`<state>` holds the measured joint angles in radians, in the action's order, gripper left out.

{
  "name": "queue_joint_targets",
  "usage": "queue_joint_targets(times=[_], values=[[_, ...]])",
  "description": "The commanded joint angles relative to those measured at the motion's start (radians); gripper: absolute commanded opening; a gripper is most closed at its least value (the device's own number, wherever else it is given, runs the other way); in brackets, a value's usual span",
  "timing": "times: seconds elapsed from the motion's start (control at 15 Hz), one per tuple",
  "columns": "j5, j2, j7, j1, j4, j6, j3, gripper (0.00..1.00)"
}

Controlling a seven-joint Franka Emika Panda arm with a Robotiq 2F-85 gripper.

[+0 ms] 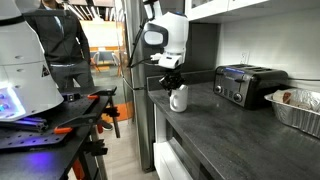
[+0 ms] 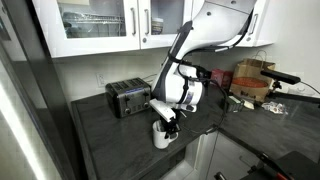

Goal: Move the mug forward

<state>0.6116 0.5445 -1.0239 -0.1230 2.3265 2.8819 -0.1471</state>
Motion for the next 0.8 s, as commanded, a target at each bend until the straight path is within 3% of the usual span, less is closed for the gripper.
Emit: queue_joint_targets(times=[0.0,0.13,0.53,0.6,0.73], values=[[-0.019,-0.016,0.009,-0.028,0.002,-0.038,0.03,0.37],[-0.027,-0.025,0.02,-0.033,0.006,-0.028,0.028,0.48],[-0.038,-0.104,0.033,-0.045,0.027,-0.042,0.022,0.93],[-0.041,-0.124,0.042,-0.042,0.029,-0.067,0.02,0.99],[-0.06,-0.169,0.038,-0.047,0.041,-0.132,0.033,1.0]])
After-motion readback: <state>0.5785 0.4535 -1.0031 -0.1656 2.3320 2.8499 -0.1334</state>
